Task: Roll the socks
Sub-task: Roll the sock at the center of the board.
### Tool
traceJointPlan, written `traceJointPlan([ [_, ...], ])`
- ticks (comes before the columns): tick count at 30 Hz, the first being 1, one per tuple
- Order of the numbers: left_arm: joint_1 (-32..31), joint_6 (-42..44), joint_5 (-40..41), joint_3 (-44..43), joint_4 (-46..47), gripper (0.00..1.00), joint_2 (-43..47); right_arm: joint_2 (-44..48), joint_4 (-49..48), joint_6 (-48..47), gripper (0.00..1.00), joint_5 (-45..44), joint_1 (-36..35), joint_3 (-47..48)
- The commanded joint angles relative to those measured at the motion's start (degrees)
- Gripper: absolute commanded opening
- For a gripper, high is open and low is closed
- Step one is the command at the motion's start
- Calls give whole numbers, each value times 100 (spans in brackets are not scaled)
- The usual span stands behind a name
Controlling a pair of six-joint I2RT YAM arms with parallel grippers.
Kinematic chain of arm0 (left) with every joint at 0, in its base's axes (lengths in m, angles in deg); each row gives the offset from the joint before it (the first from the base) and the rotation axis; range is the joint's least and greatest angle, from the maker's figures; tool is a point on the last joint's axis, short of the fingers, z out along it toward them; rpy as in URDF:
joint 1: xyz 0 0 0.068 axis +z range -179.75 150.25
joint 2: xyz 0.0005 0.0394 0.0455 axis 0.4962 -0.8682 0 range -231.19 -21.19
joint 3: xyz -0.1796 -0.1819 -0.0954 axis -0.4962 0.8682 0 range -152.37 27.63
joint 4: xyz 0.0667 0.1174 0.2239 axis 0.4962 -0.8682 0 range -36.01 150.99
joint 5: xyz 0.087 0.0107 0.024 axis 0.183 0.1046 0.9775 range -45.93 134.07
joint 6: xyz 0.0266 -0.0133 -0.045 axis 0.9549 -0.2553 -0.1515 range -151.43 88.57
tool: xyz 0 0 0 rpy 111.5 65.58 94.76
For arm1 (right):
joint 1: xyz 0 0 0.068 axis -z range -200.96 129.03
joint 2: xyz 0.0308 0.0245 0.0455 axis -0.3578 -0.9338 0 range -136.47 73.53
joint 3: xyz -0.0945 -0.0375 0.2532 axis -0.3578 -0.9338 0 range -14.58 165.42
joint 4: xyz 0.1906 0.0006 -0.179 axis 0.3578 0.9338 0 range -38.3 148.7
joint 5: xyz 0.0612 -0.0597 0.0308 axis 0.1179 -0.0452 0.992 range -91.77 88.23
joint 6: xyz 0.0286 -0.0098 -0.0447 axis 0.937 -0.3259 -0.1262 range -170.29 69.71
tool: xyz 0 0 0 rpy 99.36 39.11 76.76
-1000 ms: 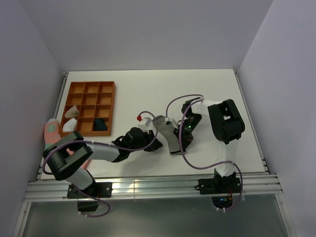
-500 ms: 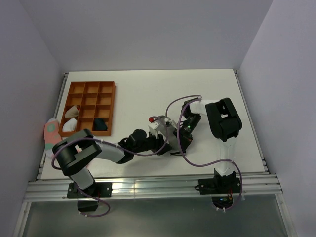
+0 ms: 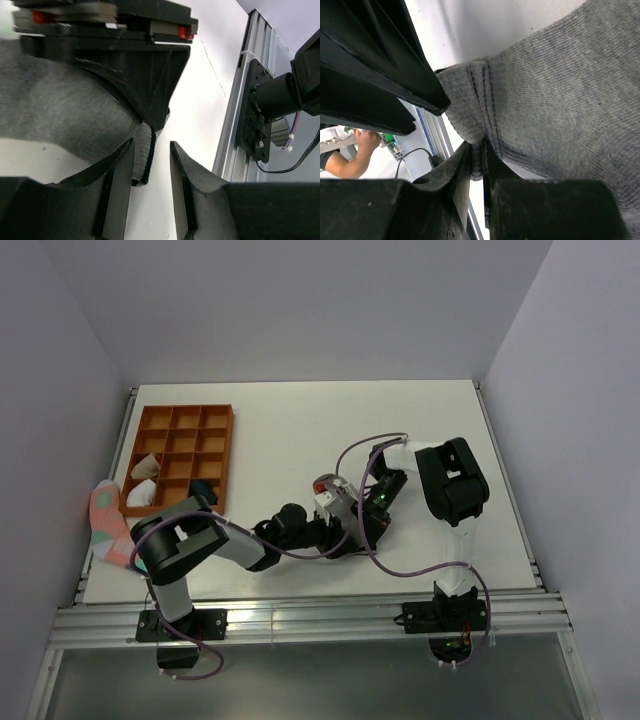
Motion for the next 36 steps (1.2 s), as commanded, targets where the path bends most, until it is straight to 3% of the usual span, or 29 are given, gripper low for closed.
traceJointPlan([
  [1, -126, 135, -107, -117, 473, 40, -151, -99, -89, -52, 17, -203, 28, 117],
  [21, -372, 161, 797, -152, 281, 37, -477, -125, 43, -158, 17, -133, 37, 117],
  [27, -512, 327, 1149, -416, -422, 32, -495, -64, 34, -149, 17, -124, 37, 100],
  [36, -715, 319, 1422, -627, -1476, 12, -424, 94, -88, -88, 17, -71, 37, 12],
])
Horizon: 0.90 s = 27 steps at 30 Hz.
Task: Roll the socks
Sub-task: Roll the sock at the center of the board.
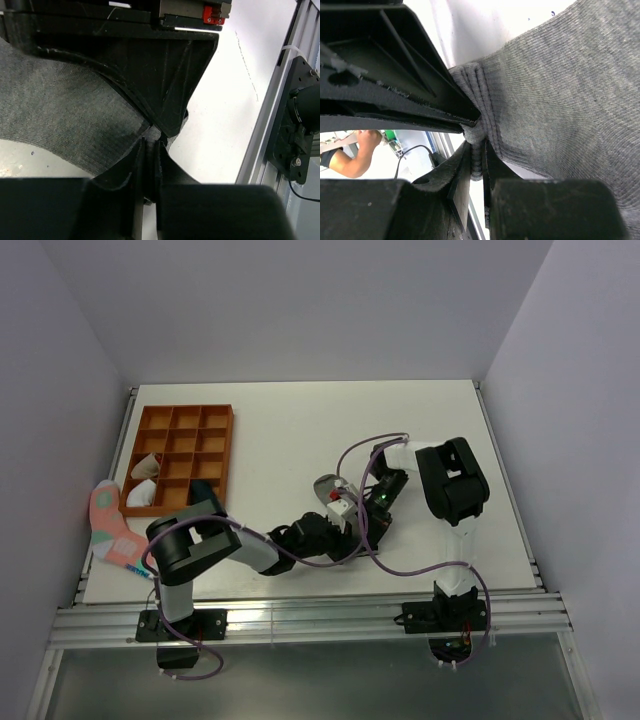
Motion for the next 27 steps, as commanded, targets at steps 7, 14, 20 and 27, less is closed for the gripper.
traceJointPlan([
  [7, -123, -194, 62, -366, -1800, 0, -48, 669, -848, 405, 24, -192, 24, -383],
  [14, -123, -852, 53, -823, -2792, 0, -294, 1460, -1876, 1118, 41, -516, 24, -892],
  [20, -79, -1283, -123, -867, -2874, 0, -374, 1856, -2571, 1962, 43, -1062, 164, -1069],
  [27, 132, -1583, -430, -727, -2874, 0, -391, 2357, -2896, 2200, 48, -1388, 410, -1350],
])
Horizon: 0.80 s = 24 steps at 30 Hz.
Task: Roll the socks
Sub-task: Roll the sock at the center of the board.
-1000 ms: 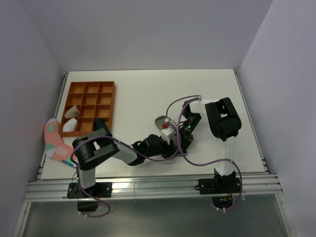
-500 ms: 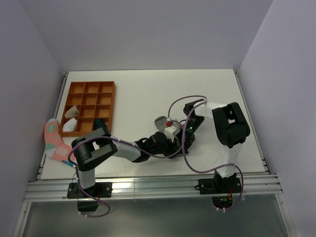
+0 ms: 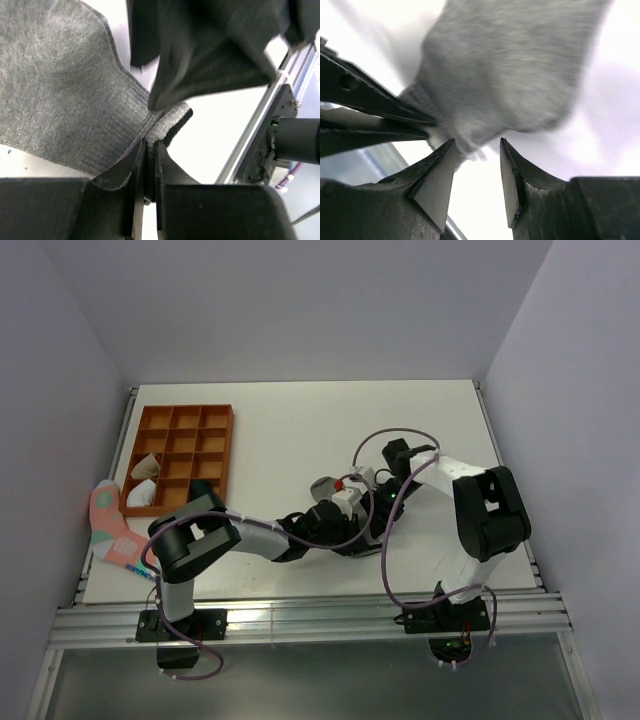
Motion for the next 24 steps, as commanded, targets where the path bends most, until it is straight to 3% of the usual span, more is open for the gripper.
traceJointPlan([
  [1, 71, -215, -406, 296, -1045, 0, -304, 410, -597, 193, 49, -306, 172, -70],
  [13, 677, -689, -1540, 279, -1466, 0, -330, 1148, -842, -219, 50, -288, 884, -394],
  [24, 1301, -452, -2287, 323, -2723, 0, -453, 2510, -1563, -589, 49, -613, 482, -1291],
])
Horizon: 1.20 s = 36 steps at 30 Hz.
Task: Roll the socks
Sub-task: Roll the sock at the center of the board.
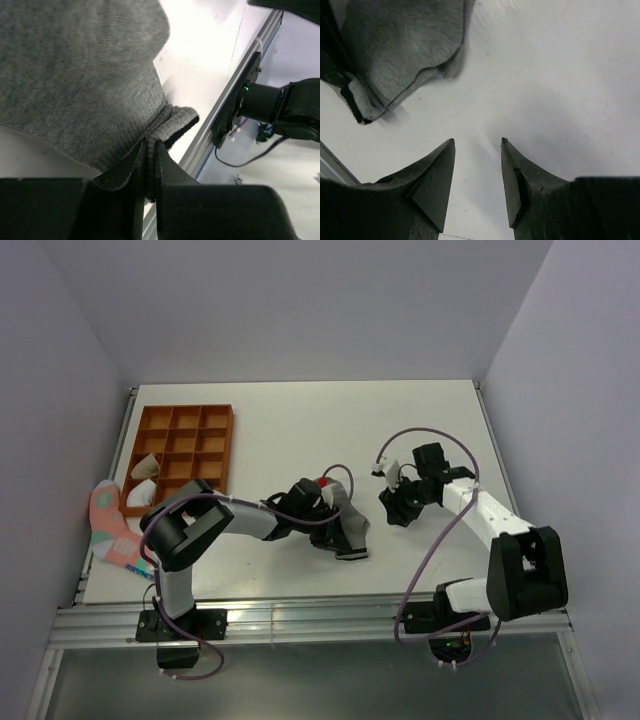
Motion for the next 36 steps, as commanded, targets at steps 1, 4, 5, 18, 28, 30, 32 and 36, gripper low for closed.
traceJointPlan([
  [1, 233, 337, -95, 343, -1759, 0, -445, 611, -414, -254, 50, -208, -415, -244],
  [4, 382, 415, -237, 220, -2065, 0, -576, 1085, -625, -342, 49, -498, -1151, -542],
  [5, 383, 451, -246, 159, -2154, 0, -594, 1156, -678, -342, 49, -561, -1355, -613],
  [18, 479, 460, -281, -150, -2656, 0, -876, 1553, -889, -650, 42, -640, -3299, -1097],
  [28, 497, 548, -307, -369, -2806, 0, -955, 1289, -1381, -650, 41, -1124, -4151, -1484],
  [30, 506, 565, -316, -396, -2832, 0, -972, 1236, -1495, -615, 41, -1264, -4248, -1519],
  [32, 506, 592, -316, -405, -2850, 0, -981, 1122, -1618, -597, 41, -1387, -4380, -1546],
  [36, 523, 592, -377, -361, -2762, 0, -972, 964, -1750, -571, 41, -1510, -4503, -1546],
])
